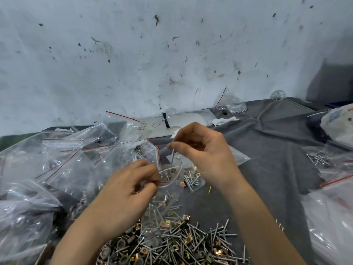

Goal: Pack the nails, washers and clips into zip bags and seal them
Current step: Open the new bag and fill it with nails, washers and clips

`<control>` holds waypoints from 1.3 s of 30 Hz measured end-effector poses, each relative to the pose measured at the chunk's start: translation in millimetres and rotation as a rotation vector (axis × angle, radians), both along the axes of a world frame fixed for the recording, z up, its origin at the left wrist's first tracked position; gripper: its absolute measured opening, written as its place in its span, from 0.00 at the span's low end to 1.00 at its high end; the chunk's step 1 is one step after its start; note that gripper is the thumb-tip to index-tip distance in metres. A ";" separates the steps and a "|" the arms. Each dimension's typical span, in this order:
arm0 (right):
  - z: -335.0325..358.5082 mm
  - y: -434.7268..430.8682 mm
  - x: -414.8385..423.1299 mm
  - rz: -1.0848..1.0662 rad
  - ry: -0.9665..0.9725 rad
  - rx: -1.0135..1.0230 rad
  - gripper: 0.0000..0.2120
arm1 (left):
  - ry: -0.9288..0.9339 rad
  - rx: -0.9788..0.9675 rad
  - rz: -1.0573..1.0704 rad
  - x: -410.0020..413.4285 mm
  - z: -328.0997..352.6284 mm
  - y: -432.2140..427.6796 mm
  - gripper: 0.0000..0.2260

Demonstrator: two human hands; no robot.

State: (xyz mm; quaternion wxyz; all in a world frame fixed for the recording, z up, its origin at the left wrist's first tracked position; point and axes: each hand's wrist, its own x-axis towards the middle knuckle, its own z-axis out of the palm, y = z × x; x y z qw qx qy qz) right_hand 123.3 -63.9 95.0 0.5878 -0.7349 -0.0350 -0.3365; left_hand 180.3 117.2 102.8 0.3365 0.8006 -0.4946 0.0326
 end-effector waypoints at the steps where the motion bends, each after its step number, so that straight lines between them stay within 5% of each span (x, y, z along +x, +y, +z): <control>1: 1.1 4.5 -0.2 0.009 0.032 -0.061 0.09 | 0.003 -0.021 -0.001 0.2 0.6 0.0 0.15; 7: -4.8 -2.9 3.9 -0.120 0.064 -0.005 0.05 | -0.031 -0.171 0.079 6.6 4.3 4.5 0.14; 10: -26.9 -16.4 14.9 -0.219 0.409 -0.182 0.06 | -0.038 -0.221 0.132 9.9 4.2 6.0 0.12; 13: -62.0 -16.5 29.0 -0.100 0.831 -0.468 0.07 | -0.044 -0.242 0.143 10.2 4.1 6.1 0.10; 17: -88.2 -2.7 39.1 0.030 0.993 -0.608 0.09 | -0.062 -0.249 0.134 9.9 3.8 6.2 0.10; 23: -88.0 -8.2 40.9 0.017 0.921 -0.700 0.05 | -0.066 -0.248 0.138 10.2 4.5 6.3 0.12; 26: -71.8 -18.7 32.9 -0.051 0.807 -0.564 0.04 | -0.085 -0.210 0.139 9.1 5.1 7.3 0.11; 33: -7.7 -13.5 2.2 -0.251 0.015 -0.040 0.11 | -0.095 -0.143 0.096 3.5 6.3 4.9 0.10; 39: 6.9 13.1 -6.3 -0.137 -0.044 -0.237 0.07 | -0.110 -0.151 0.055 -0.5 7.8 2.3 0.09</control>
